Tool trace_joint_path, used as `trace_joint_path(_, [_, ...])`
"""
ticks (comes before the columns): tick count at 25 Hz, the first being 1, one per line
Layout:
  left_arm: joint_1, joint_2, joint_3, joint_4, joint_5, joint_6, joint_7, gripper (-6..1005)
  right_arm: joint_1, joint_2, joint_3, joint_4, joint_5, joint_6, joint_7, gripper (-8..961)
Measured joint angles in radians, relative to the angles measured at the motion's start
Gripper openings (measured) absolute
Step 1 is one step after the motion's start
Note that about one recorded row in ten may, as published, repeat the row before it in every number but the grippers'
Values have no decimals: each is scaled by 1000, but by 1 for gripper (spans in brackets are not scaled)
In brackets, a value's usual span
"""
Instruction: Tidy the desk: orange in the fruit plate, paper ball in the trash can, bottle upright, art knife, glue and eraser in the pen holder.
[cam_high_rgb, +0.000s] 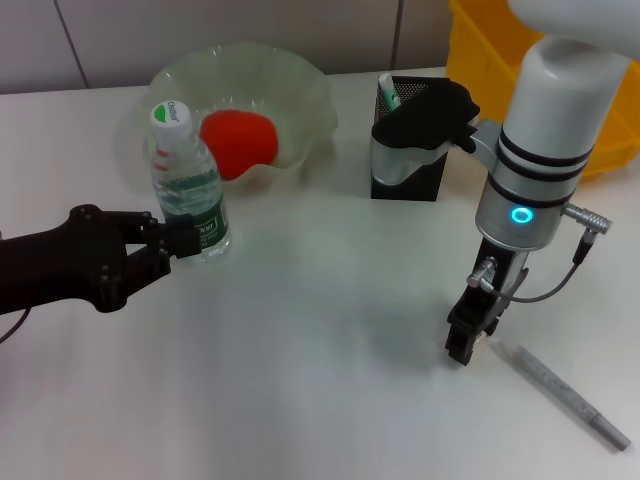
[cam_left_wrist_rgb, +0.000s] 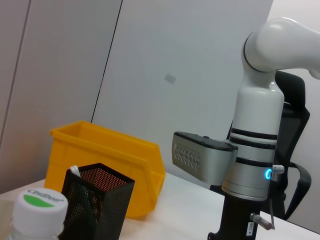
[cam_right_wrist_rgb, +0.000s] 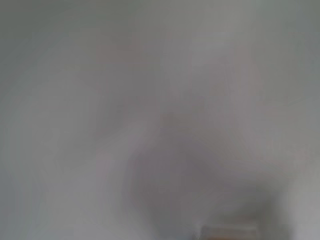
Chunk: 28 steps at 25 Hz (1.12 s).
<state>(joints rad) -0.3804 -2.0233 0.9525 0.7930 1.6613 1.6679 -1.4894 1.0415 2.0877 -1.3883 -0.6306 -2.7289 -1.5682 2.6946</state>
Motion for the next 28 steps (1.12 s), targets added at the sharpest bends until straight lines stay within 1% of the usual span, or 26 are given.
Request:
trace_joint_path(9, [0,0,0,-1,0,-2,0,139,0,0,0,0,0,8,-10,531])
trace_joint_path(14, [0,0,0,-3,0,-2,0,139,0,0,0,0,0,10,-13,409])
trace_joint_path(22, [0,0,-2,-7,0,-2,0,139,-12,0,-1,-32,0,12,-13,409])
trace_joint_path(27, [0,0,-6,-13,0,-2,0,139,-36,0,-2,-77,0,10,-8,409])
trace_joint_path(28, [0,0,-6,-14,0,-2,0,139,-49,0,-2,-103,0,2,-7,409])
